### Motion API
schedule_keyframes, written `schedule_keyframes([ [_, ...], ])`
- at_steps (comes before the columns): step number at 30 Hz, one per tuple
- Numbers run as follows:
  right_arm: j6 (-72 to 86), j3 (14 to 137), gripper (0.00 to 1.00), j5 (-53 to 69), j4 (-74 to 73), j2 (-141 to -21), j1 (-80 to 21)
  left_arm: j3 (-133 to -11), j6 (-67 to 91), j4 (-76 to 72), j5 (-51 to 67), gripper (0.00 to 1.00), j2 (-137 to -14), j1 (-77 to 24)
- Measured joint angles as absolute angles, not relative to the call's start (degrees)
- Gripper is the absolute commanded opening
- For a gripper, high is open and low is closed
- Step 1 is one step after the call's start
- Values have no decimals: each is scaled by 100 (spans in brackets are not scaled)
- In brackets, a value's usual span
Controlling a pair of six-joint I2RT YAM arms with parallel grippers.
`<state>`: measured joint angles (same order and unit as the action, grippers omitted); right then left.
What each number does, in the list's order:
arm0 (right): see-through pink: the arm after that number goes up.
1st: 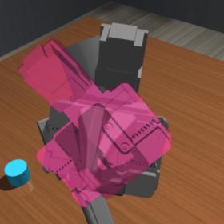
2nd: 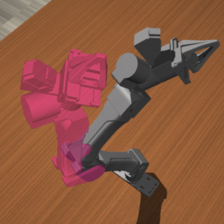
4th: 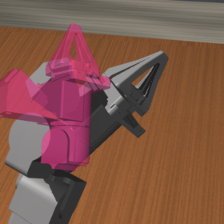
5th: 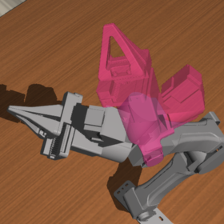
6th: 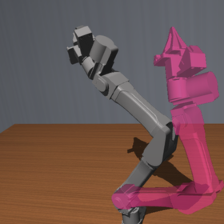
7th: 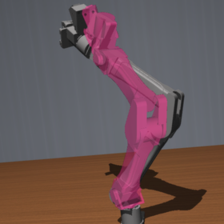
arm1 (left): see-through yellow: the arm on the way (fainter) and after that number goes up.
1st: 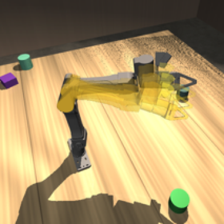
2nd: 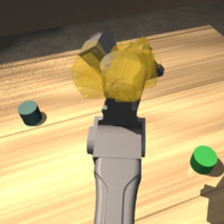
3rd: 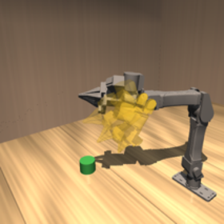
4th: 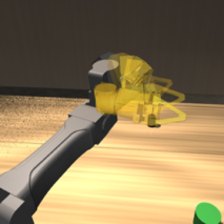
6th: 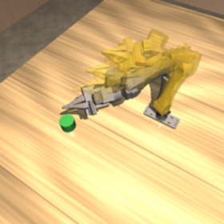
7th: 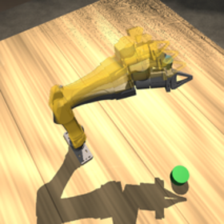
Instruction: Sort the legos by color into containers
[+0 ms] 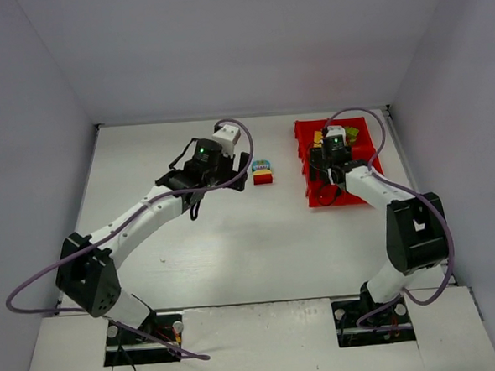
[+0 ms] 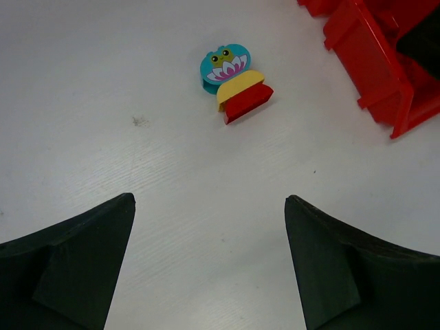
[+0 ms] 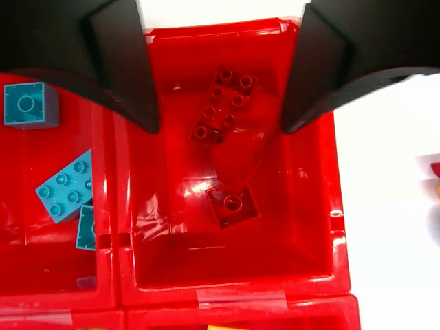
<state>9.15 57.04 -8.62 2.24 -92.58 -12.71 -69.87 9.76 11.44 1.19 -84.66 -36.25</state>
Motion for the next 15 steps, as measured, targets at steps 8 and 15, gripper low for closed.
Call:
schedule_keyframes([
  [8, 958, 5697, 72, -814, 231, -8831, -1271, -8154, 2394, 1601, -593, 83, -9758, -3872],
  [15, 1138, 5485, 72, -600, 381, -8005, -1271, -9660, 3009, 2222, -1048, 83, -11395, -4139],
])
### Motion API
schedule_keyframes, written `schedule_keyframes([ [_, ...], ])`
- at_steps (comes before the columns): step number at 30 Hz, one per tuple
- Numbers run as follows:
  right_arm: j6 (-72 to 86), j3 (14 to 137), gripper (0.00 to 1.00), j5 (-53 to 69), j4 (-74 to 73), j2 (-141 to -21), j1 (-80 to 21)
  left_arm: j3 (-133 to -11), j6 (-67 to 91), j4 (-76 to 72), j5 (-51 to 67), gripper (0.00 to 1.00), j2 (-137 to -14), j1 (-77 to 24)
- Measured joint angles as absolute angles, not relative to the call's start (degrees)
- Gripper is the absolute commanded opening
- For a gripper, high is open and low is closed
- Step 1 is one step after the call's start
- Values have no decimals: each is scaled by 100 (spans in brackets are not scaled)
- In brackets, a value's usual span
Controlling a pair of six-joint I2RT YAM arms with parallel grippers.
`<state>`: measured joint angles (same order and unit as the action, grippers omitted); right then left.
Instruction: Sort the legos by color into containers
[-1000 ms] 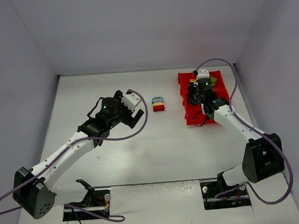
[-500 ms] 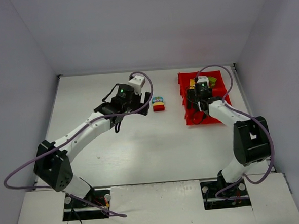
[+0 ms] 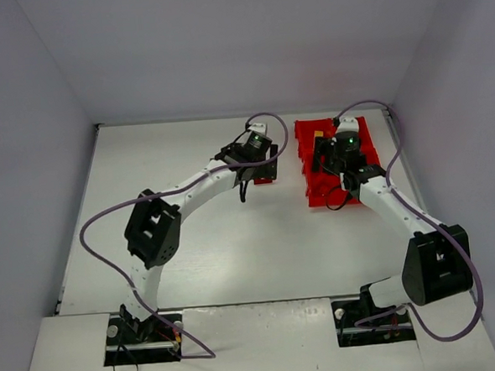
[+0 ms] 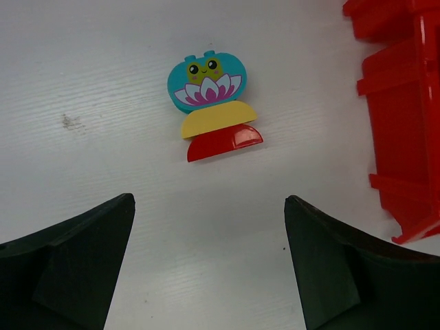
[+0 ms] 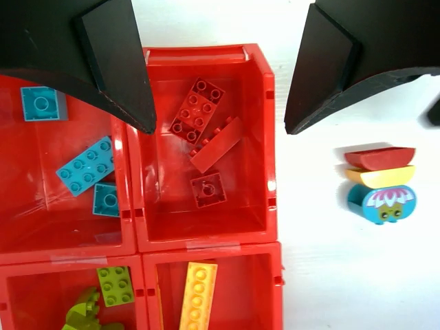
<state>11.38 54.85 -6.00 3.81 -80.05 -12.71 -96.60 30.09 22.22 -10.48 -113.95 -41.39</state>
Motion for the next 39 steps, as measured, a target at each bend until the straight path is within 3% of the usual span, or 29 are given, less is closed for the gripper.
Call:
schedule_keyframes([
  [11, 1295, 5240, 71, -268, 458, -7819, -1280, -11220, 3369, 3085, -1352, 83, -13098, -4169],
  [32, 1343, 5194, 71, -209, 521, -7797, -1282, -11690, 3771, 2923, -1549, 83, -13762, -4167],
  [35, 1343, 5194, 71, -211, 541, -7797, -1282, -11690, 3841, 2884, -1621, 79, -13804, -4167],
  [39, 1343, 5194, 71, -209, 543, -7797, -1282, -11629, 3898, 2773, -1688, 62, -13797, -4167],
])
